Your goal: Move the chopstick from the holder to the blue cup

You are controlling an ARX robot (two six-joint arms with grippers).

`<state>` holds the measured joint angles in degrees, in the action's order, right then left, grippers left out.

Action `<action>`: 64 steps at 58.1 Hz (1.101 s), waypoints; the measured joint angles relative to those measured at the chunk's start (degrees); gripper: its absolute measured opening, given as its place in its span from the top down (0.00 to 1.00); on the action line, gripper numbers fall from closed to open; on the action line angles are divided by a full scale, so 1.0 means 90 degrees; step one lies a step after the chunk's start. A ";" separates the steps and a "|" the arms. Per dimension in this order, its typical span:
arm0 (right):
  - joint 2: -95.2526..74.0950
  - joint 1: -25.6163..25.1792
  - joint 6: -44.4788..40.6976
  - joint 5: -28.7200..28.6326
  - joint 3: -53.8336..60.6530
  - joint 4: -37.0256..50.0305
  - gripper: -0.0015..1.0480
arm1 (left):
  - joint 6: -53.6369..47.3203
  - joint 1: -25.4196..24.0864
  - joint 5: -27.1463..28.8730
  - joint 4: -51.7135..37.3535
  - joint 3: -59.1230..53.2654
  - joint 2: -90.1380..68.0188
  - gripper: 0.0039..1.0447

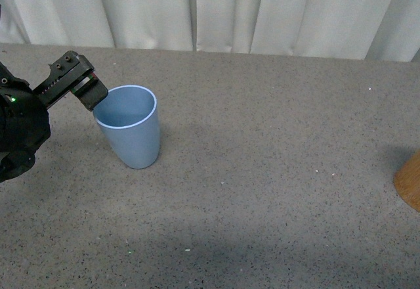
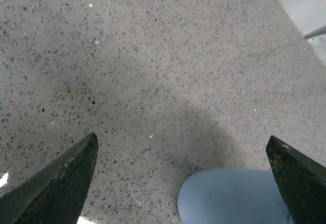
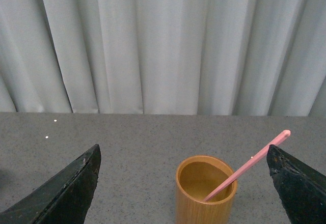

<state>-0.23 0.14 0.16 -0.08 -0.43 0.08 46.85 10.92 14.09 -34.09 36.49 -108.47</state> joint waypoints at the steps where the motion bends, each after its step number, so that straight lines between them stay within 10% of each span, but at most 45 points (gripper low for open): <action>1: -0.0002 0.0000 0.0000 0.0000 0.0000 0.0000 0.09 | 0.0015 -0.0007 0.0007 -0.0019 -0.0002 0.0007 0.06; 64: 0.0000 0.0000 0.0000 0.0000 0.0000 0.0000 0.09 | -0.0034 0.0457 -0.0063 -0.0384 -0.0423 0.0143 0.06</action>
<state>-0.23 0.14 0.16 -0.08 -0.43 0.08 46.54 15.03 13.52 -37.54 32.69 -107.18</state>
